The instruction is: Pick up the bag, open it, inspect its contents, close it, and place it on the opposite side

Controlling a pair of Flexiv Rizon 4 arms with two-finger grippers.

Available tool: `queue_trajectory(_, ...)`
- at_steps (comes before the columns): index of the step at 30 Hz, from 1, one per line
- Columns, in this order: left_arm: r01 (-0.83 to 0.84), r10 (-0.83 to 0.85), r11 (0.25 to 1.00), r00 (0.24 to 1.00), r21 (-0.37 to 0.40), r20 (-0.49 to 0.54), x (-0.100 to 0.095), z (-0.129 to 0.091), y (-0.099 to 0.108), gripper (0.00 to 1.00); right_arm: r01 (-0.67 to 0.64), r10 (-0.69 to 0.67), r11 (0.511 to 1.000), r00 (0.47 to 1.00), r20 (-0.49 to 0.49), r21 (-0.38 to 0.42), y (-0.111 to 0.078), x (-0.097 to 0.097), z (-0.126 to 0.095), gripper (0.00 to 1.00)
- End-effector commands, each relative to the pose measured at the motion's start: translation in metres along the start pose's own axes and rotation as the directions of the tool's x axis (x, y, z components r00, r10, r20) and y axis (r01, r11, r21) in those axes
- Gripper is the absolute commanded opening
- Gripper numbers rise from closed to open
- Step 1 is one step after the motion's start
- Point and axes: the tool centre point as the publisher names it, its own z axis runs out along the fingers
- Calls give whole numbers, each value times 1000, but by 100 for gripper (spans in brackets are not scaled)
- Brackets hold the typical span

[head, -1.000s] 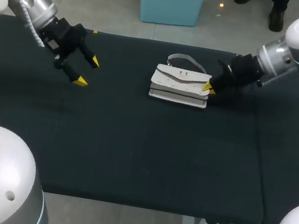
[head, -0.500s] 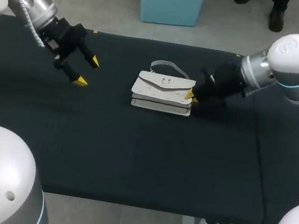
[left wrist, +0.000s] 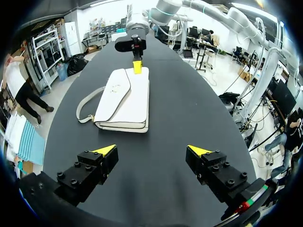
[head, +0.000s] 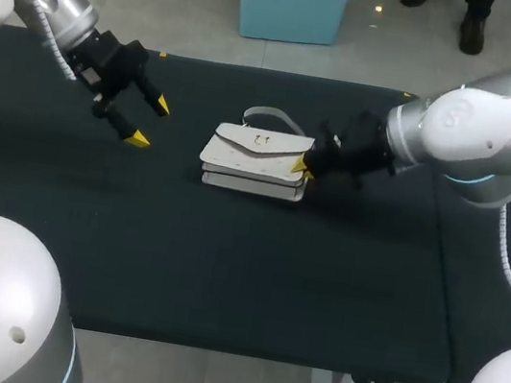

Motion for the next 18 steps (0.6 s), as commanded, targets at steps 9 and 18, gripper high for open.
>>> queue_trajectory(9,-1,1,1000,1000,3,0,-1,1,1,100,37,-32,993,999,-37,116,6,10,26,0)
queue_trajectory(18,-1,1,1000,1000,3,0,-1,1,1,100,50,-42,986,998,-56,157,4,16,34,0)
